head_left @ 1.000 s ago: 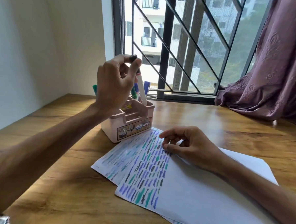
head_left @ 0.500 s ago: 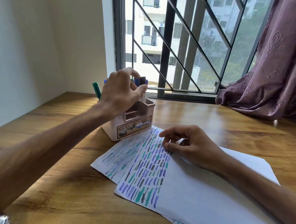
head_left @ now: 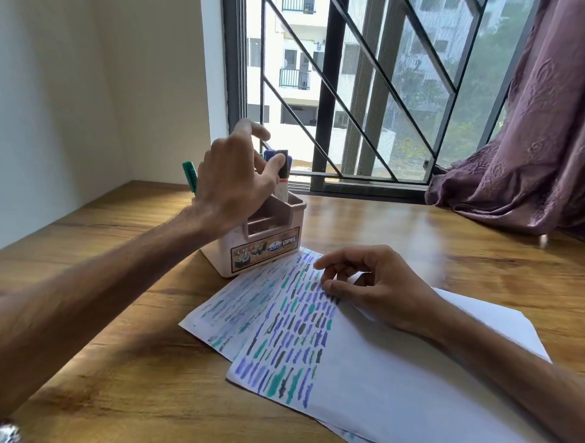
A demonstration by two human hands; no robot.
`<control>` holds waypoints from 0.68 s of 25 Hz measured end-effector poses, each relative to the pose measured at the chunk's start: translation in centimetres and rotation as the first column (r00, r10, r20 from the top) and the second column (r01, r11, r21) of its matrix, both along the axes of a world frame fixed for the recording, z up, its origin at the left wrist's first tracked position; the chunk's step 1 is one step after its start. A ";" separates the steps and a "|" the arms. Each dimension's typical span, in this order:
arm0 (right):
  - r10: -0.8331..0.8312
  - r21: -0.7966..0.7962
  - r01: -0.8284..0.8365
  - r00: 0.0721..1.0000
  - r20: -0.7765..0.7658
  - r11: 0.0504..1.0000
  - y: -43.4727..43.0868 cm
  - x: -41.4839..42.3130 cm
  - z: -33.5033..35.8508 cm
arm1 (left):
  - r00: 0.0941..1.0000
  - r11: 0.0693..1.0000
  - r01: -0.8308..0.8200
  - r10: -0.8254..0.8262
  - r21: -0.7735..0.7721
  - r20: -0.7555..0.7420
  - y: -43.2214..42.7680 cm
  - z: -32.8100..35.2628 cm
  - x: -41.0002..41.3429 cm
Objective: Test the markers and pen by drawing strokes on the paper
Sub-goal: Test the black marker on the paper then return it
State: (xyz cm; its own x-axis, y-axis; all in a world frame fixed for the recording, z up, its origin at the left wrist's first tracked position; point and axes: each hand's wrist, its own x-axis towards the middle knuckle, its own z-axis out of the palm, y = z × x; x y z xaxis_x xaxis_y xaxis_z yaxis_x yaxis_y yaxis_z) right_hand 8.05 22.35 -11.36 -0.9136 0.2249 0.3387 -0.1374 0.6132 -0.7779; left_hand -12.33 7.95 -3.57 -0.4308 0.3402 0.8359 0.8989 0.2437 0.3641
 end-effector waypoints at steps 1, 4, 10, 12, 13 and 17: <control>0.002 0.000 -0.002 1.000 0.001 1.000 0.0 0.0 0.0 | 1.000 1.000 -0.009 0.009 0.022 -0.005 0.0 0.1 0.1; 0.003 -0.003 -0.003 1.000 -0.002 1.000 0.0 -0.1 0.0 | 0.997 0.993 -0.054 0.059 0.102 -0.046 -0.2 0.5 0.6; -0.003 0.003 0.003 1.000 -0.001 1.000 -0.2 0.1 0.2 | 0.980 0.979 -0.146 0.163 0.143 -0.113 -2.7 1.4 -0.4; -0.006 0.003 0.006 1.000 0.002 1.000 -0.2 0.0 0.2 | 0.978 0.975 -0.157 0.176 0.157 -0.115 -4.0 1.0 -0.9; -0.007 0.003 0.007 1.000 0.003 1.000 -0.2 0.1 0.2 | 0.977 0.974 -0.160 0.180 0.160 -0.115 -4.6 0.7 -1.0; -0.005 0.014 0.005 1.000 0.003 1.000 -0.2 0.0 0.3 | 0.972 0.961 -0.216 0.228 0.171 -0.050 -7.3 -0.8 -2.3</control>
State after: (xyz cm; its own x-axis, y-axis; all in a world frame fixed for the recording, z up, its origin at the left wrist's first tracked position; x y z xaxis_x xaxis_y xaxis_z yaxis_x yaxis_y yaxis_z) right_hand 8.08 22.13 -11.05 -0.9135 0.2247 0.3392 -0.1320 0.6249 -0.7695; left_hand -14.64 0.70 -4.39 -0.4198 0.0990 0.9022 0.8531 0.3824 0.3550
